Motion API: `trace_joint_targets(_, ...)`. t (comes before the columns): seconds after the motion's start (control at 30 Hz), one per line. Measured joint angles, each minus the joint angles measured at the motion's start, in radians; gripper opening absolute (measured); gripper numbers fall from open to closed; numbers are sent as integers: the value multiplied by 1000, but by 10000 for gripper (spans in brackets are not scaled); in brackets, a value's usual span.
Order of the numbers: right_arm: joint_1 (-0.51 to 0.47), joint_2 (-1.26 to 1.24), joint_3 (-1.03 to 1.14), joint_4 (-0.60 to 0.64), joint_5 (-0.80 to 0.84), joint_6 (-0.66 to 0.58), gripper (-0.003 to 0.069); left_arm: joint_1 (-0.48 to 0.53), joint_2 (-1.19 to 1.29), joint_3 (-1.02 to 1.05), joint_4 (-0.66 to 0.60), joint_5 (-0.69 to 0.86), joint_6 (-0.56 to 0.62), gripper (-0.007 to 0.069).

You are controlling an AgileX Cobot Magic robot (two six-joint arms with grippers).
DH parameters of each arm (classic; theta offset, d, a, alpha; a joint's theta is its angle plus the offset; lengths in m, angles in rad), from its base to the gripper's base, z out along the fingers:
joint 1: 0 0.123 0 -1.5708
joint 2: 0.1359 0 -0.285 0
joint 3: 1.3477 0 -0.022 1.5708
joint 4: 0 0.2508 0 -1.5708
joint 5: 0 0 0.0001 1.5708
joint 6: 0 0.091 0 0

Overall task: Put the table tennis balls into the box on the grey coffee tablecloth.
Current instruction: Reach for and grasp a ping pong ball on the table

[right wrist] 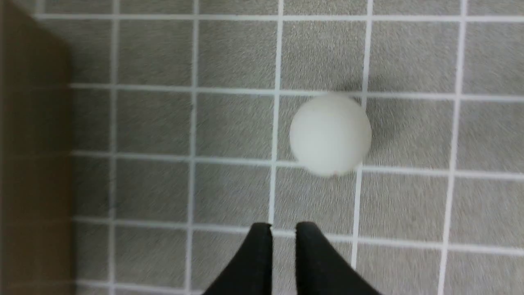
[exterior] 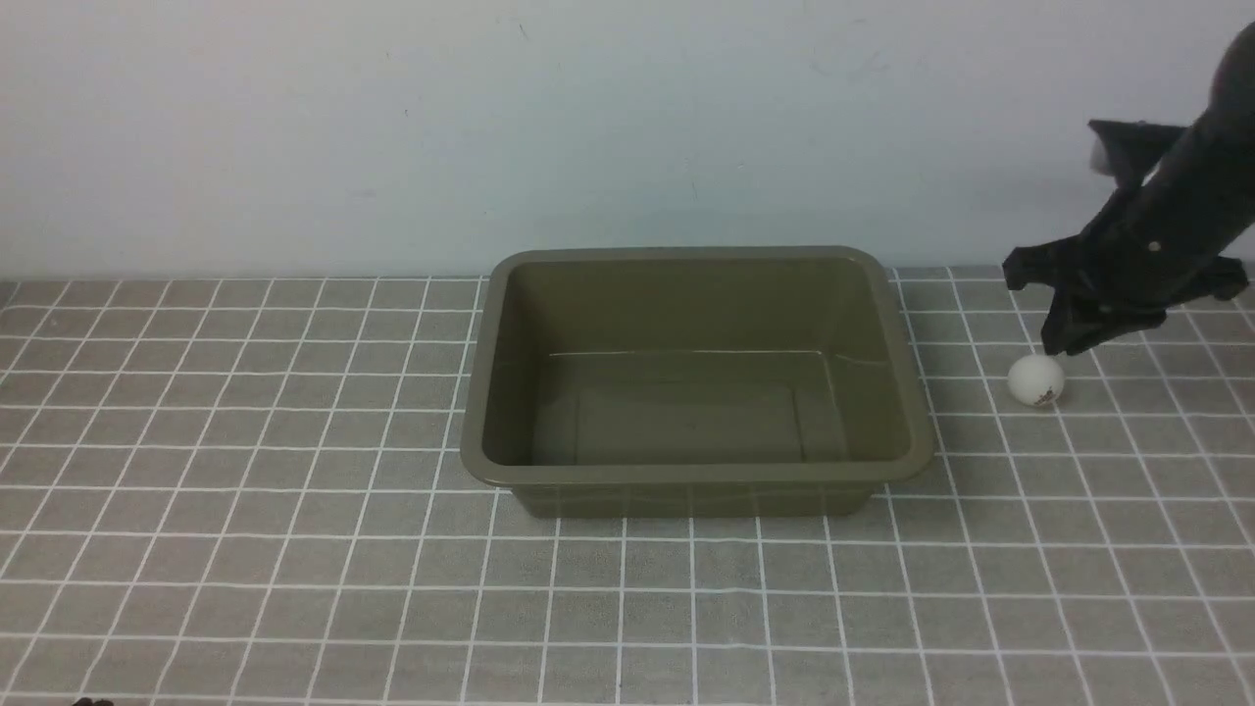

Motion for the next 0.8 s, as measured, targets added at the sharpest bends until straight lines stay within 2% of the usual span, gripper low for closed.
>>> trace_joint_targets(0.07,0,63,-69,-9,53,0,178,0,0,0,0,0,0,-5)
trace_joint_targets(0.1,0,116,-131,-24,82,5,248,0,0,0,0,0,0,-5)
trace_joint_targets(0.13,0,116,-131,-24,82,5,248,0,0,0,0,0,0,-5)
trace_joint_targets(0.2,0,174,-209,-57,93,21,370,0,0,0,0,0,0,-5)
trace_joint_targets(0.23,0,177,-214,-60,93,23,370,0,0,0,0,0,0,-5)
trace_joint_targets(0.27,0,192,-242,-80,94,38,449,0,0,0,0,0,0,-5)
trace_joint_targets(0.4,0,200,-258,-96,97,49,563,0,0,0,0,0,0,-5)
trace_joint_targets(0.47,0,210,-262,-96,97,54,592,0,0,0,0,0,0,-5)
trace_joint_targets(0.63,0,261,-262,-98,100,56,598,0,0,0,0,0,0,-5)
trace_joint_targets(0.73,0,294,-262,-98,100,56,577,0,0,0,0,0,0,-5)
trace_joint_targets(0.8,0,300,-262,-99,93,55,528,0,0,0,0,0,0,-5)
